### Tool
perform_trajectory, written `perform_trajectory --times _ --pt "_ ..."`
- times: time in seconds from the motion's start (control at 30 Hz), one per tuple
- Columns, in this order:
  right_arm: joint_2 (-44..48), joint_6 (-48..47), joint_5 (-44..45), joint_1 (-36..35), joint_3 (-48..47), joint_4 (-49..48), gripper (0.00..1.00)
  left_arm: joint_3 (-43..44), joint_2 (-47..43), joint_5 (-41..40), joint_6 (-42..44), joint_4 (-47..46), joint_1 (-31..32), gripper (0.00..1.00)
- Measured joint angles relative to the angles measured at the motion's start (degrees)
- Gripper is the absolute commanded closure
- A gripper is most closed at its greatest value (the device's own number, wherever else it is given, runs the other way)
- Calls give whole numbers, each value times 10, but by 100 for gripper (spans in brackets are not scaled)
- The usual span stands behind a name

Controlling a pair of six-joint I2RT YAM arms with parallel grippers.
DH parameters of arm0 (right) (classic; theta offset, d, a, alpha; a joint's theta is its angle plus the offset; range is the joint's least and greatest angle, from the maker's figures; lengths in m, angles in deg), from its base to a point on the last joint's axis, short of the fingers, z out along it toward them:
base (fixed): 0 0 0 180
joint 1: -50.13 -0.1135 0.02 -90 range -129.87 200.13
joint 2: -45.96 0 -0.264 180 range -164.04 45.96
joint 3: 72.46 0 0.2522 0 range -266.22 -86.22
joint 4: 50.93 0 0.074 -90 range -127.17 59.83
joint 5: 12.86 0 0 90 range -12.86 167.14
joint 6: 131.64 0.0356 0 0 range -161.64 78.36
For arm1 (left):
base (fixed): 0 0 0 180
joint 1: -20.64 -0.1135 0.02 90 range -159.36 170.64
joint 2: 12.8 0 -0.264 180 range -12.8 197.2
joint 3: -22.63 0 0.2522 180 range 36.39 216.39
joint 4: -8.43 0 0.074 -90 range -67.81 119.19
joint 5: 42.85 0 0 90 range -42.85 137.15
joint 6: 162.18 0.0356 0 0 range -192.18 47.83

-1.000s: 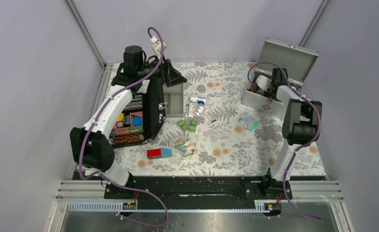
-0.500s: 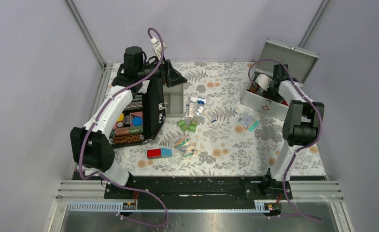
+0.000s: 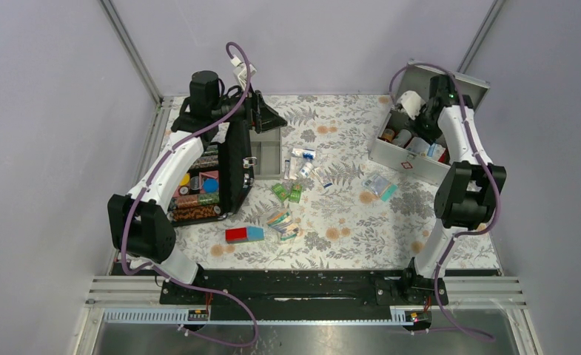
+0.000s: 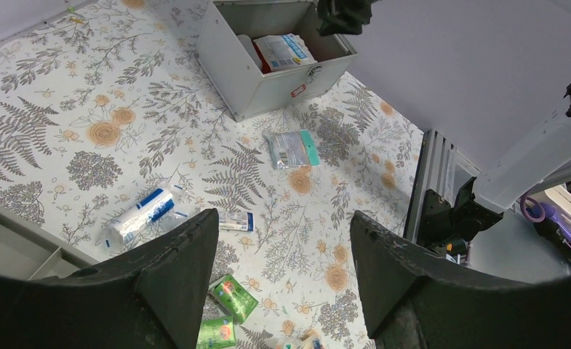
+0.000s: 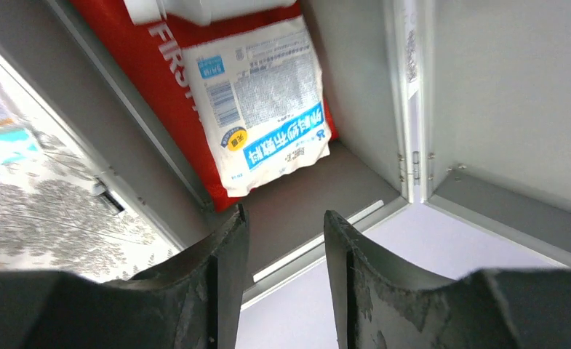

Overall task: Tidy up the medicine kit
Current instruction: Place the medical item at the medicine box, then pick up the medical item at the center of the board.

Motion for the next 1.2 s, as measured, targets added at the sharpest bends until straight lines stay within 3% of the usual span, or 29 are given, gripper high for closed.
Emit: perform_trajectory --times 0.23,0.47,0.67,0.83,0.97,1.2 --pt "0 144 -119 -13 -166 94 32 2 0 -17 17 33 0 34" --pt "-14 292 -258 -105 -263 145 34 40 -14 -77 91 136 0 34" --pt "-31 337 -370 -197 -214 167 36 15 -127 -99 213 186 -1 33" --pt "-26 291 -465 -246 -120 168 34 -29 -238 -125 298 226 -1 33" --pt "-24 226 -503 -301 -37 167 36 -77 -277 -169 286 225 -1 32" --pt "-72 200 -517 -399 -33 155 33 -124 -282 -270 207 203 -6 32"
